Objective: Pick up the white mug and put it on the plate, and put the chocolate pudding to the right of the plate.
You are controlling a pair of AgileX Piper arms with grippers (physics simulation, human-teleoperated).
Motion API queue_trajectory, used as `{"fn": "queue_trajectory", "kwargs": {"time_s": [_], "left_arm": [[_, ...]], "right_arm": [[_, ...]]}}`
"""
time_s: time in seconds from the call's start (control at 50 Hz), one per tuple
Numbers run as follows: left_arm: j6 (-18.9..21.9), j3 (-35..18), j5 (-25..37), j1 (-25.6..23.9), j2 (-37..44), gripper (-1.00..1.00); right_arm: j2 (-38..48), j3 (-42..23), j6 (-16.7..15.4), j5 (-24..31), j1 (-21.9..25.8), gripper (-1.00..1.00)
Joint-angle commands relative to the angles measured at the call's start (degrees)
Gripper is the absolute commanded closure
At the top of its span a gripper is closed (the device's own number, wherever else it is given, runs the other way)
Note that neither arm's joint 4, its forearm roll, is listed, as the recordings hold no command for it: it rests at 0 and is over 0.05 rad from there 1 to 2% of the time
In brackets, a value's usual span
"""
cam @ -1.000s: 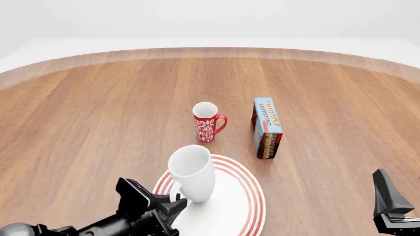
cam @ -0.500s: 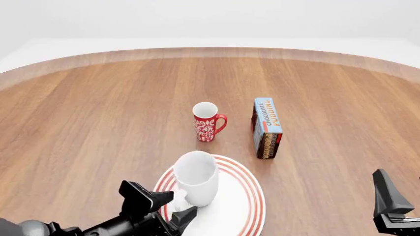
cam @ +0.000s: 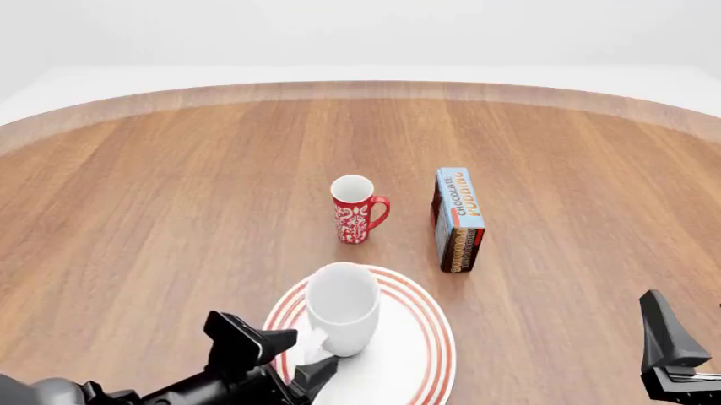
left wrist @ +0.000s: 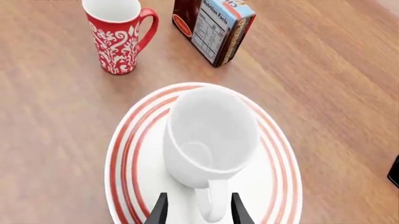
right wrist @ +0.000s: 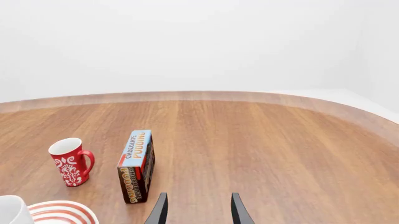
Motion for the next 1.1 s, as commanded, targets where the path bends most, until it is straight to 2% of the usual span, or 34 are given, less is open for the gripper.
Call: {"fn": "queue_trajectory", "kwargs": {"time_s": [0.02, 0.34, 0.44, 0.6, 0.64, 0.7, 0.82, 0.96, 1.1], "left_arm": [[0.69, 0.15, 2.55, 0.39, -2.99, -1.0], [2.4, 0.26, 9.54, 0.44, -11.82, -1.0], [3.92, -0.6, 15.29, 0.99, -18.27, -1.0], [5.9, -1.55, 20.86, 1.68, -24.49, -1.0], [7.42, -2.31, 25.18, 2.89, -29.87, -1.0], [8.03, -2.84, 27.49, 3.28, -32.36, -1.0], [10.0, -3.8, 35.9, 8.12, -44.29, -1.0], [12.1, -3.85, 40.7, 12.19, -51.19, -1.0], [14.47, -4.72, 47.37, 19.02, -60.22, -1.0]], "right_arm": [[0.0, 0.0, -0.01, 0.0, 0.0, -1.0], [-0.1, 0.01, -0.22, -0.03, 0.09, -1.0], [-0.11, 0.02, -0.23, -0.03, 0.09, -1.0], [-0.1, 0.01, -0.3, -0.06, 0.1, -1.0], [-0.07, 0.01, -0.3, -0.06, 0.09, -1.0], [-0.05, 0.01, -0.3, -0.07, 0.07, -1.0], [0.0, -0.01, -0.28, -0.07, 0.08, -1.0], [0.03, -0.01, -0.25, -0.06, 0.08, -1.0], [0.03, -0.02, -0.28, -0.03, 0.05, -1.0]]}}
